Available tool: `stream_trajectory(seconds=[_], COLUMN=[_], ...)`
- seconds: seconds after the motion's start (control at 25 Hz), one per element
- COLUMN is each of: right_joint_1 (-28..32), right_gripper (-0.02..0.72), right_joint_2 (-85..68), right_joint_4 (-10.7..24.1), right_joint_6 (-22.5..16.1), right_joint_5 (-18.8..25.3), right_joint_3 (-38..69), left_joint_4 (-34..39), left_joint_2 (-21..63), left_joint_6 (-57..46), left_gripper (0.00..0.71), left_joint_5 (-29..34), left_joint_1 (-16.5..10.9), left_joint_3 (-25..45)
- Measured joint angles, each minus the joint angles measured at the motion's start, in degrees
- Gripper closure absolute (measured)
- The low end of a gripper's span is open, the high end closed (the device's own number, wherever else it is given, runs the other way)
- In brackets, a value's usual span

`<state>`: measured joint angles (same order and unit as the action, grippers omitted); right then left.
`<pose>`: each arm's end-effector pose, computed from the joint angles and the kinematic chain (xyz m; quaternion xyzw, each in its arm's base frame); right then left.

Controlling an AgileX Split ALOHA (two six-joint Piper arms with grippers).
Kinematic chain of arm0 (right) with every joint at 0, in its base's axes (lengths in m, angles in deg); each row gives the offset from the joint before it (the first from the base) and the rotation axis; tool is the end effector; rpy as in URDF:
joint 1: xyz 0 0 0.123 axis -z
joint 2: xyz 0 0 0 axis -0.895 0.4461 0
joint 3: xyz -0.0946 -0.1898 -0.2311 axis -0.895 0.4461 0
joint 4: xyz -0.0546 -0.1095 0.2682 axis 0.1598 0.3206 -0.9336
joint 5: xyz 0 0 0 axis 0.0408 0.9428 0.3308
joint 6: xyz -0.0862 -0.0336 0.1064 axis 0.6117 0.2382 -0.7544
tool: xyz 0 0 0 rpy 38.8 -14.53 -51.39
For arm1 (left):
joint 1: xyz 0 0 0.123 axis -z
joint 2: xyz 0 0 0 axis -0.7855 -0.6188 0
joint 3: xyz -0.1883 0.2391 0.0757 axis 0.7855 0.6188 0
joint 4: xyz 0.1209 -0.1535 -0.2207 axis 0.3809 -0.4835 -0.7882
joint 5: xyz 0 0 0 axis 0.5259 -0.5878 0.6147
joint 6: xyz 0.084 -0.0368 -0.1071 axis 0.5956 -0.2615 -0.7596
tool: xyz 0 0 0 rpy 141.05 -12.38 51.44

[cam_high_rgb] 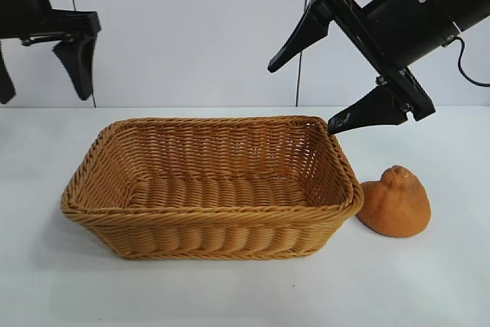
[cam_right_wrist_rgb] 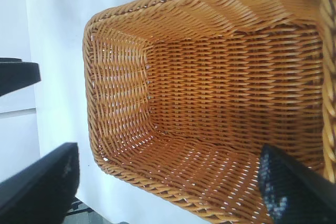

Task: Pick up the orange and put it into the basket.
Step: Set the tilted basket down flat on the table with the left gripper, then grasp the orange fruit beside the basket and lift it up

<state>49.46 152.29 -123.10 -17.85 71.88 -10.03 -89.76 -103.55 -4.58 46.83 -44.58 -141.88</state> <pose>0.3691 0.1748 0.1892 0.0290 0.9237 0.3572 0.1353 0.4591 -0.0637 0.2112 0.0166 0.9945 -0.0315 0.0988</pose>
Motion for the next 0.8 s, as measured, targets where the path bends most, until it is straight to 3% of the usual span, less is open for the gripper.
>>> stream_trajectory(seconds=[0.16, 0.24, 0.6, 0.8], right_joint_1=[0.0, 0.0, 0.0, 0.0], right_gripper=[0.072, 0.072, 0.072, 0.072], right_joint_2=[0.0, 0.0, 0.0, 0.0], right_joint_4=[0.0, 0.0, 0.0, 0.0], right_joint_6=[0.0, 0.0, 0.0, 0.0], right_joint_5=[-0.05, -0.1, -0.1, -0.1], right_joint_3=[0.0, 0.0, 0.0, 0.0], left_joint_4=[2.59, 2.94, 2.59, 2.59], left_joint_2=[0.53, 0.53, 3.1, 8.55], left_joint_6=[0.5, 1.29, 2.16, 2.16], left_gripper=[0.041, 0.041, 0.056, 0.059], left_joint_5=[2.22, 3.77, 4.72, 4.71], left_joint_1=[-5.04, -6.11, -5.73, -5.62], left_joint_3=[0.0, 0.0, 0.08, 4.82])
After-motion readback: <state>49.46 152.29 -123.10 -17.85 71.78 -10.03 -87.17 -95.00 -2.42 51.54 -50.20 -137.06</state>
